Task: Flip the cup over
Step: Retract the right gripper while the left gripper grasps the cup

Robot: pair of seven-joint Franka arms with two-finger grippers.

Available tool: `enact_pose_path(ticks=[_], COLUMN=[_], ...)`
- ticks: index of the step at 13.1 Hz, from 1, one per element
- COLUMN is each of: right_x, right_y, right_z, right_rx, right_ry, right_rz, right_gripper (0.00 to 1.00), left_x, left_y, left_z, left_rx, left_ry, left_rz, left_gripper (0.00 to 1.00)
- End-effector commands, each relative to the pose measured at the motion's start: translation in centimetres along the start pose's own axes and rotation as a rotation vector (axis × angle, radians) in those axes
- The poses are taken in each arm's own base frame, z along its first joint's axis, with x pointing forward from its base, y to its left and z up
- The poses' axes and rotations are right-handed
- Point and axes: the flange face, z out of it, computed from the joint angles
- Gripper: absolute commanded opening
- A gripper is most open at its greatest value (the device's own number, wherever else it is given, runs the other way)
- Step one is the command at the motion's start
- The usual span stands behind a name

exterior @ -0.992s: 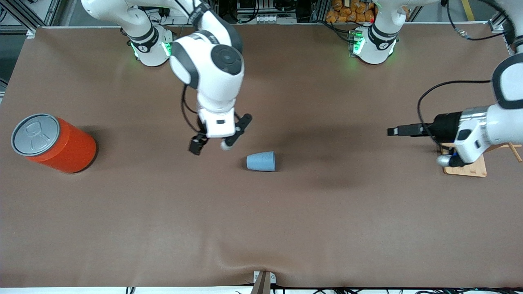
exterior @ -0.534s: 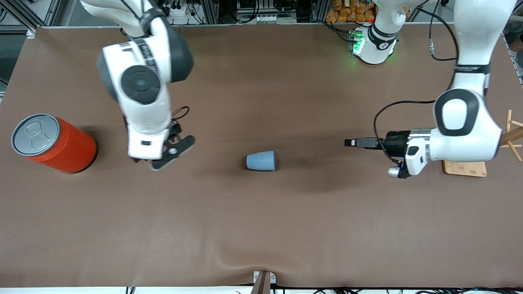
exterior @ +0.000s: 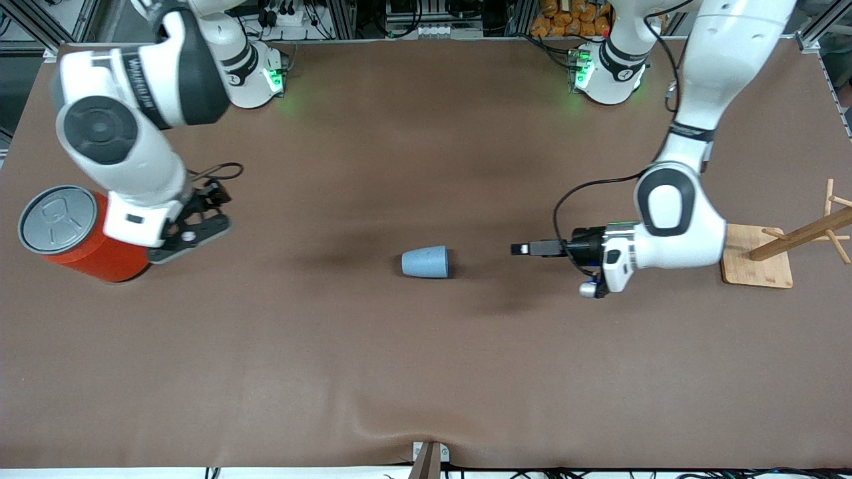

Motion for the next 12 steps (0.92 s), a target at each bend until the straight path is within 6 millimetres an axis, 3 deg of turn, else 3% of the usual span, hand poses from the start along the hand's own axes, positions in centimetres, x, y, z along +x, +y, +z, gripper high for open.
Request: enact_pose_path(ticks=[1, 2, 5, 7, 9, 12], right_x=[-2.1, -2.1, -2.5, -3.6, -5.1, -6.6], right_y=[2.9, 3.6, 4.7, 5.9, 8.3, 7.8], right_z=[-2.5, -3.8, -4.1, -3.3, -2.2, -1.5], right_rx=[0.033, 0.018, -0.035, -0.015, 0.143, 0.15], right_ry=[0.0, 0.019, 0.01, -0.025, -0.008, 0.0], right_rz=[0.064, 0.073, 0.074, 0.095, 0.255, 0.33], right_gripper=[1.0, 1.0, 1.0, 1.0, 1.0, 1.0], left_x=[0.4, 0.4, 0.5, 1.0, 0.9, 0.4], left_y=[-1.6, -1.9, -2.3, -2.6, -3.5, -4.1], left_z=[2.9, 4.4, 7.8, 9.7, 11.6, 14.1], left_rx=[-0.063, -0.073, -0.127, -0.138, -0.147, -0.164], left_ry=[0.021, 0.028, 0.045, 0.037, 0.064, 0.092], left_rz=[-0.005, -0.014, -0.055, -0.066, -0.051, -0.055], left_gripper=[1.0, 1.0, 1.0, 1.0, 1.0, 1.0])
